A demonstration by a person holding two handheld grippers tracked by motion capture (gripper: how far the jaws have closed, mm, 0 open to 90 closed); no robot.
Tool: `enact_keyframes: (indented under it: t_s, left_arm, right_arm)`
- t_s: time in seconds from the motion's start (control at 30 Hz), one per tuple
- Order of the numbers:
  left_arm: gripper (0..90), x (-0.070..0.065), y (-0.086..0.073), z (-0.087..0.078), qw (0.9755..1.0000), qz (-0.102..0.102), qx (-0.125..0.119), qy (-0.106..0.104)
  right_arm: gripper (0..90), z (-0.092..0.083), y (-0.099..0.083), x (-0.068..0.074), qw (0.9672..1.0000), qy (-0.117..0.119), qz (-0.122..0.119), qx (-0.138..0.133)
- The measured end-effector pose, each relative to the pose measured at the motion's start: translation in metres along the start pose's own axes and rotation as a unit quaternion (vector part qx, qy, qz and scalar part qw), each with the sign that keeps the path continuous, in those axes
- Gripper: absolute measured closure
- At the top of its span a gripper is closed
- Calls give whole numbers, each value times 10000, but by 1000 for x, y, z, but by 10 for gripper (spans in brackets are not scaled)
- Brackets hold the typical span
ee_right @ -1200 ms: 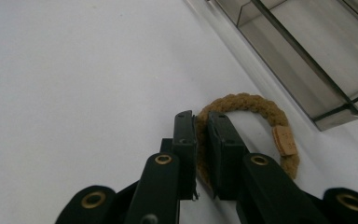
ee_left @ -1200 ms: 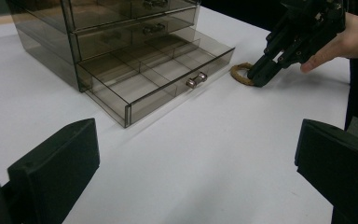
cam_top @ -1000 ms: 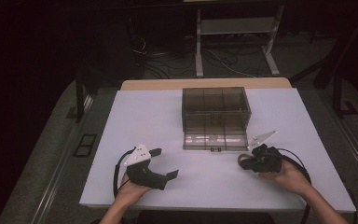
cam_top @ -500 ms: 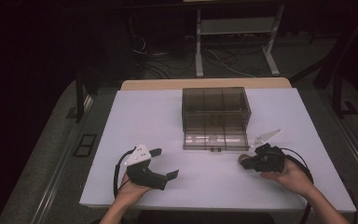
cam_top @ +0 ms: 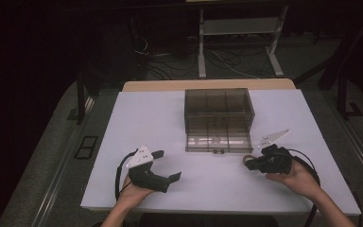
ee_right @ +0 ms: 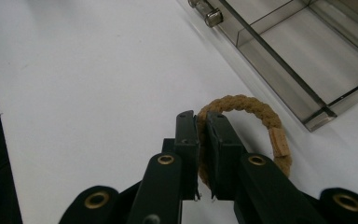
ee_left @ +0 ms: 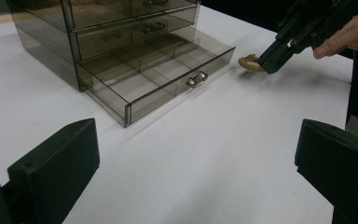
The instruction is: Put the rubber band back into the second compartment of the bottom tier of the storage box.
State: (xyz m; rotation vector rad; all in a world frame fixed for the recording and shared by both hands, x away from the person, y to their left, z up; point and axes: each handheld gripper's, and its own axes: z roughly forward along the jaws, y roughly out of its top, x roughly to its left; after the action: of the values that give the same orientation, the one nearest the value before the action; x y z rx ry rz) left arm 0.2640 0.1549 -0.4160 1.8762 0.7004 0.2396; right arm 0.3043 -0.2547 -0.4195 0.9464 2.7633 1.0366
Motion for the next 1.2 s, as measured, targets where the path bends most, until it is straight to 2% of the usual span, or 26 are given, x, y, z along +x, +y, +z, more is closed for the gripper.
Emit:
enact_keyframes:
  t_s: [0.4,1.2]
  left_arm:
    - [0,1,0,0,10000,-10,-1,7]
    - [0,0,0,1,10000,-38,-13,10]
  right_arm:
    - [824,-9,4,0,9999,16,9,-141]
    - [824,-20,21,3,9997,6,-163,-177]
